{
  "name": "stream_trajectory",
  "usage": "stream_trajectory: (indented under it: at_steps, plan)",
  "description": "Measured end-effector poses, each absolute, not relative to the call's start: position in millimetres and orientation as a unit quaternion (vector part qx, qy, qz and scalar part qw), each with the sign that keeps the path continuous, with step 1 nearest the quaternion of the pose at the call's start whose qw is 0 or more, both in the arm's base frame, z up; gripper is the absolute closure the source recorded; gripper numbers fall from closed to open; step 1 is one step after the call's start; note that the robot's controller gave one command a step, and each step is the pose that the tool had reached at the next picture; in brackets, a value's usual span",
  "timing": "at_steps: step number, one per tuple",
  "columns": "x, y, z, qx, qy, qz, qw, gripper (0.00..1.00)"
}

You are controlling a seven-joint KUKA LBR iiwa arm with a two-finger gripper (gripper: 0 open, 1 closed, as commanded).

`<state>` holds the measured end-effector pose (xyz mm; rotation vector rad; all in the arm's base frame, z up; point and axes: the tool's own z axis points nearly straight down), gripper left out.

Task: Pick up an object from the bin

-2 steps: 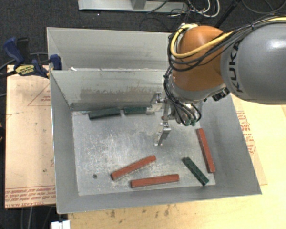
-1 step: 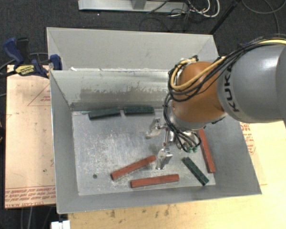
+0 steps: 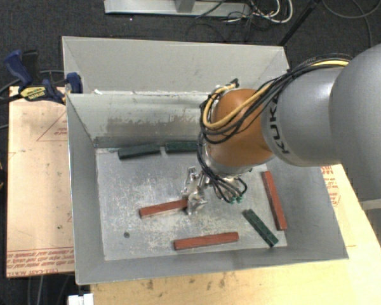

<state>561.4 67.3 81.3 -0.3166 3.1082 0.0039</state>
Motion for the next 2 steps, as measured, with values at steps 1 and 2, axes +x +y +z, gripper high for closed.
stream_trajectory:
  at_steps: [1, 2]
  plan:
    - [561.4, 67, 81, -0.101, 0.995, 0.001, 0.009, 1.0]
    - [571.7, 79, 246, -0.122, 0.992, 0.0, 0.005, 1.0]
